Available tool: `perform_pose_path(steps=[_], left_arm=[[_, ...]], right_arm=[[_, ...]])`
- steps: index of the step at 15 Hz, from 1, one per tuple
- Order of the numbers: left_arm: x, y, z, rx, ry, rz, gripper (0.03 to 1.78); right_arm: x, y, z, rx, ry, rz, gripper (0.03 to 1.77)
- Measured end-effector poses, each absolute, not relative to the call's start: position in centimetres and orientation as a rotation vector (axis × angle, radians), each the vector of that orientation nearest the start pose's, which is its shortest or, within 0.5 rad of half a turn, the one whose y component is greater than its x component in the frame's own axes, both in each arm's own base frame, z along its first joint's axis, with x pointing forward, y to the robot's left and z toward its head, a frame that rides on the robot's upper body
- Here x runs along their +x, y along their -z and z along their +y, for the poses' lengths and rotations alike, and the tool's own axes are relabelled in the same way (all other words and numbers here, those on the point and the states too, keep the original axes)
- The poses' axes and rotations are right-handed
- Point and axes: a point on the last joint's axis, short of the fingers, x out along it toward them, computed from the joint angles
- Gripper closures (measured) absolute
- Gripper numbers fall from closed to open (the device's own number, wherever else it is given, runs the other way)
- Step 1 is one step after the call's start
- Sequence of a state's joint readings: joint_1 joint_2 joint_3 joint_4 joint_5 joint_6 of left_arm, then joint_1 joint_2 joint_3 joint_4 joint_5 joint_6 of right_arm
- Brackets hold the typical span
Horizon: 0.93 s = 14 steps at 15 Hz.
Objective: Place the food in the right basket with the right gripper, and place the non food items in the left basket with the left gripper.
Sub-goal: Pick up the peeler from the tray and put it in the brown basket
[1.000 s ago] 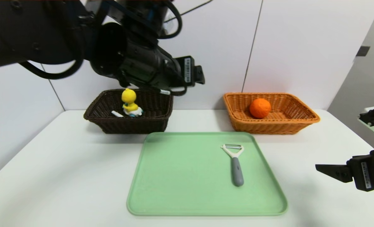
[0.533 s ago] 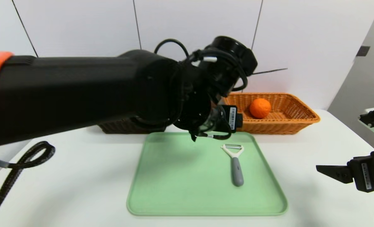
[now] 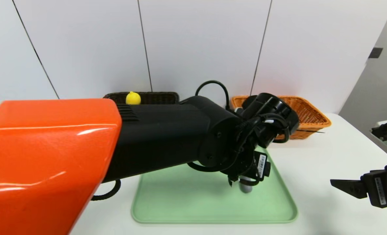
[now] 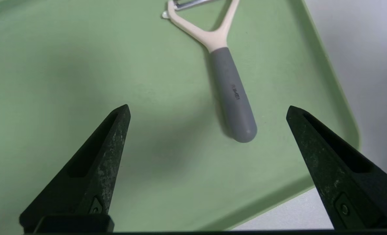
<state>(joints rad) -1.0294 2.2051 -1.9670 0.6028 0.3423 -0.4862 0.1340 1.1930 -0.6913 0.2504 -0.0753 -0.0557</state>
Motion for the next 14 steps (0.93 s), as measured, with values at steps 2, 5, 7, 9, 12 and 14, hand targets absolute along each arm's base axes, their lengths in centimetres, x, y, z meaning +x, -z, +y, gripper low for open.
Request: perform_pose_path(steps=[2,5,7,9,12,14], left_arm=[[23.1,-19.1,-37.2,0.094,0.47,0.8,0.12],[23.4,-18.2,-37.8,0.096,0.475,0.799,0.12],[23.5,-17.6,-38.0,0.104,0.472,0.807,0.12],[23.6,-17.0,-38.2,0.114,0.467,0.815,0.12],[23.9,-15.9,-38.7,0.125,0.456,0.821,0.12],[24.0,-15.1,-38.9,0.138,0.446,0.829,0.12]], right_arm=[[14.9,-18.9,1.8,-0.135,-0.068,0.749,0.1],[14.4,-18.6,1.7,-0.14,-0.054,0.754,0.1],[14.3,-18.6,1.7,-0.14,-0.053,0.751,0.1],[14.2,-18.6,1.7,-0.139,-0.053,0.747,0.1],[14.3,-18.9,1.7,-0.139,-0.053,0.737,0.1],[14.3,-18.9,1.7,-0.139,-0.053,0.734,0.1]])
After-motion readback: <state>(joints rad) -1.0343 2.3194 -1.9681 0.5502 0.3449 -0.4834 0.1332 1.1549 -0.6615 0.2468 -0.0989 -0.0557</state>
